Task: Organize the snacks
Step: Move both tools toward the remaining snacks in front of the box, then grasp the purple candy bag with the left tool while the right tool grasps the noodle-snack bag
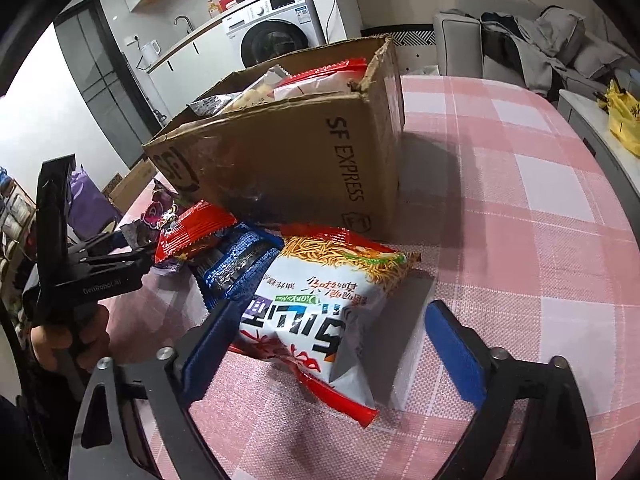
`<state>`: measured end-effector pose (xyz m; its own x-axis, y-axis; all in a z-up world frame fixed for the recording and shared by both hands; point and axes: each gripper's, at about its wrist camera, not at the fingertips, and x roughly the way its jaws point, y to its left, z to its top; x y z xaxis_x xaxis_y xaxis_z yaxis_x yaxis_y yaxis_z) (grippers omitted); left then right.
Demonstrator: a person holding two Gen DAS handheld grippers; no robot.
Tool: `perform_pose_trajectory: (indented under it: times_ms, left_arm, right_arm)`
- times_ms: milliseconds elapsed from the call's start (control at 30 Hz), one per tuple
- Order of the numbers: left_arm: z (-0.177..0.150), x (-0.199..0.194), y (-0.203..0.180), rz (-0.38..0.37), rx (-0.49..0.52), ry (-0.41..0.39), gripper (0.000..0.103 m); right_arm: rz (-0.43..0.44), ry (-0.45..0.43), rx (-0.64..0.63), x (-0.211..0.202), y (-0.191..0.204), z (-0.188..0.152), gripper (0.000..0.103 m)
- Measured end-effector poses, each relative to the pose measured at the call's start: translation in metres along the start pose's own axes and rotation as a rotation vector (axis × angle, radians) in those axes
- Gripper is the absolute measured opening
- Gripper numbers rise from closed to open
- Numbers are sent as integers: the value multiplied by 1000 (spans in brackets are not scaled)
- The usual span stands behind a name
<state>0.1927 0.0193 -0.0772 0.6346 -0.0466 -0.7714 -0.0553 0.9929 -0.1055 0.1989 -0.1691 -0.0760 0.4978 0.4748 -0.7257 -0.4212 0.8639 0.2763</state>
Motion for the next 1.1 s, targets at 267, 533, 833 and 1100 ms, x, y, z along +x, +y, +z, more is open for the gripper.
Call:
perform_pose_trajectory:
  times_ms: [267,533,833,1100]
  left_arm:
    - [-5,-6,-6,-87,33,-18,38]
    - [-10,-17,-4,-116,29,-41,36]
    - [-10,-35,-4,-122,31,-89,36]
    - [-8,-50,-1,-123,10,-120,36]
  right_arm:
    - [16,5,0,2,1,1,86]
    - [28,7,3,3,-1,2,85]
    - [41,-24,43,-1,-8,3,85]
    - [40,-12,3,2,4,2,75]
